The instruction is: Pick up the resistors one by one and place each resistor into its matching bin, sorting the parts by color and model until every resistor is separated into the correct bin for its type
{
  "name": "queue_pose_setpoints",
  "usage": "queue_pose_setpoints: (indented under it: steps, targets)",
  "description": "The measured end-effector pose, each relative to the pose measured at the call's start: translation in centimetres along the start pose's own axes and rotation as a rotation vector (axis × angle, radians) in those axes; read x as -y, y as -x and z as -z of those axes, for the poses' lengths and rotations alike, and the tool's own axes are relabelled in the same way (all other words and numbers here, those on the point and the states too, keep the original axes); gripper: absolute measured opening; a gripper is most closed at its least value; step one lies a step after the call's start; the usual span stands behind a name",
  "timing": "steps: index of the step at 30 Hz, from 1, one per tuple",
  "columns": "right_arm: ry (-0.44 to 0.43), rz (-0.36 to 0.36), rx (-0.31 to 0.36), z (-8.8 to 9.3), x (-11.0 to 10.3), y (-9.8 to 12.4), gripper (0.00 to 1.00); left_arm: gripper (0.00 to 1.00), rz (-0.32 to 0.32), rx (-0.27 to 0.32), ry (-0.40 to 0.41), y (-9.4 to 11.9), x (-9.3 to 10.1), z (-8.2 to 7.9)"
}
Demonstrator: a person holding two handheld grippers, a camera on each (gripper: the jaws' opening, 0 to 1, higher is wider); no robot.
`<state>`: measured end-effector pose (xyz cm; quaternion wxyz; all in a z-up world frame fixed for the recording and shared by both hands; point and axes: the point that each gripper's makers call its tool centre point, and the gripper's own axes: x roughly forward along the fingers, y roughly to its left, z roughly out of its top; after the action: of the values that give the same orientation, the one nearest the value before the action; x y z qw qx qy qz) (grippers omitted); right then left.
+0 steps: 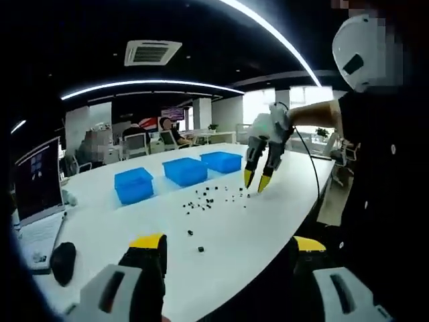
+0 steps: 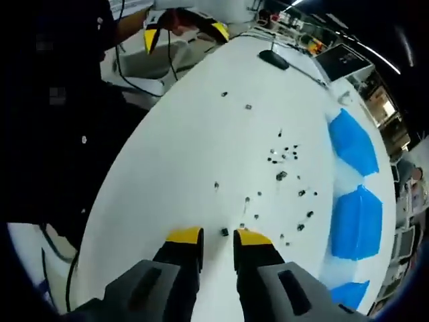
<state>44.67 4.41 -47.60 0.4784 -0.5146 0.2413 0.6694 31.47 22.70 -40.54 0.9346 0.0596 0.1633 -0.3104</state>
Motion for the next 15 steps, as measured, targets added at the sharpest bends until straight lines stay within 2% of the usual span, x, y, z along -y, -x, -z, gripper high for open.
queue_pose_setpoints:
  steps: [4, 9, 15]
  targets:
    - [0.006, -0.019, -0.034, 0.64, 0.42, -0.81, 0.17, 0.75, -0.001, -0.003, 0.004, 0.18, -0.16, 0.19]
    - [-0.036, -0.066, -0.059, 0.93, 0.25, -1.05, 0.07, 0.75, -0.005, -0.003, 0.012, 0.21, -0.38, 0.41]
    - [-0.041, -0.067, -0.075, 0.90, 0.09, -1.01, 0.07, 0.75, -0.007, 0.002, 0.020, 0.04, -0.42, 0.43]
